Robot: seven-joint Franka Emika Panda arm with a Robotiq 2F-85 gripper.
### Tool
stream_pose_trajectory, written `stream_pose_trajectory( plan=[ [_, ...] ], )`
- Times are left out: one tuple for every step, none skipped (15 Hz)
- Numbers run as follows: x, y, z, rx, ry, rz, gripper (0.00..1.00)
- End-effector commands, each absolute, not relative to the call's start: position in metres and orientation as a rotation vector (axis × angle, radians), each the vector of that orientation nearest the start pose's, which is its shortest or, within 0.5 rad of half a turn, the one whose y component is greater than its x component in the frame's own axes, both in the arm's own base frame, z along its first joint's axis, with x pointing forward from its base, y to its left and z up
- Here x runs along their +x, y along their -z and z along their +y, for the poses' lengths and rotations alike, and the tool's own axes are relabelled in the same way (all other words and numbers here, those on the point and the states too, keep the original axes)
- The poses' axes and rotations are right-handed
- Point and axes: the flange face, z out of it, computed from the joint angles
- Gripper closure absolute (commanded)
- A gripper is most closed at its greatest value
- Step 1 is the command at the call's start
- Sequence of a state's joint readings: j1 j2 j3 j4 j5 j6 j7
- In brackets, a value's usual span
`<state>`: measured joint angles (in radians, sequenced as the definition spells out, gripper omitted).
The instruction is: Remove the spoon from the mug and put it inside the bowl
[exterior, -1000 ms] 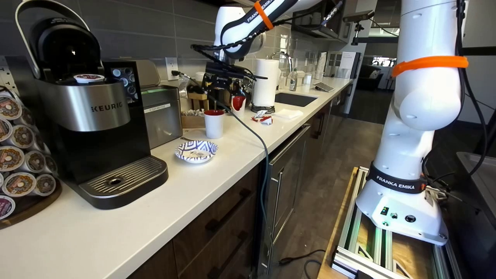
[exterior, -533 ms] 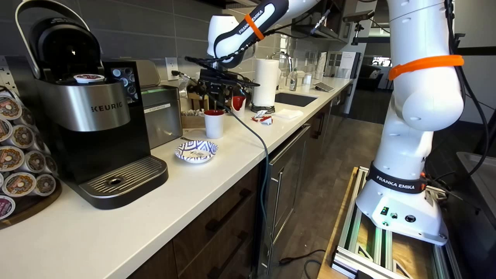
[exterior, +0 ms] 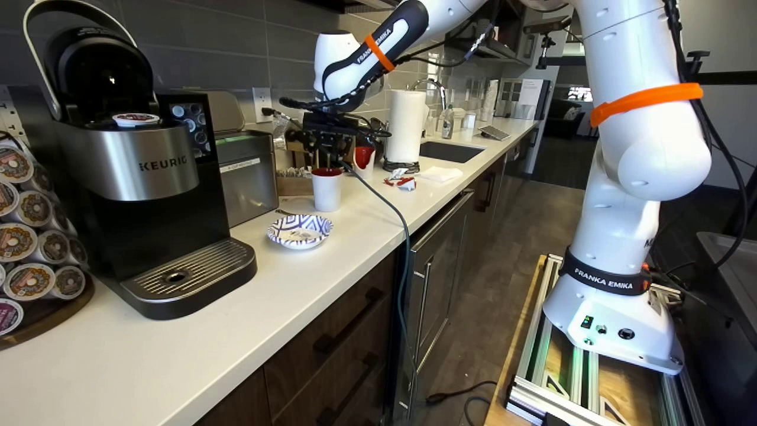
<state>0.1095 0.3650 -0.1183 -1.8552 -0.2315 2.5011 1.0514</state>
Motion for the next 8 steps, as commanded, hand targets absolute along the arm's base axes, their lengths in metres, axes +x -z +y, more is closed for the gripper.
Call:
stream_pose_trajectory(
  plan=[
    [0.6663, -0.3502, -0.0005, -2.835, 0.583, 1.376, 0.64],
    [0.6667, -0.3499, -0.0016, -2.839, 0.591, 1.38, 0.73],
    [0.6673, -0.3497, -0.0028, -2.843, 0.598, 1.382, 0.8],
    [0.6677, -0.3496, -0.0043, -2.848, 0.604, 1.384, 0.87],
    [0.668, -0.3497, -0.006, -2.856, 0.618, 1.388, 0.95],
    [0.6683, -0.3499, -0.0073, -2.863, 0.628, 1.387, 0.99],
    [0.6685, -0.3502, -0.0084, -2.875, 0.64, 1.385, 1.0],
    [0.6684, -0.3506, -0.0087, -2.884, 0.648, 1.38, 1.0]
  ],
)
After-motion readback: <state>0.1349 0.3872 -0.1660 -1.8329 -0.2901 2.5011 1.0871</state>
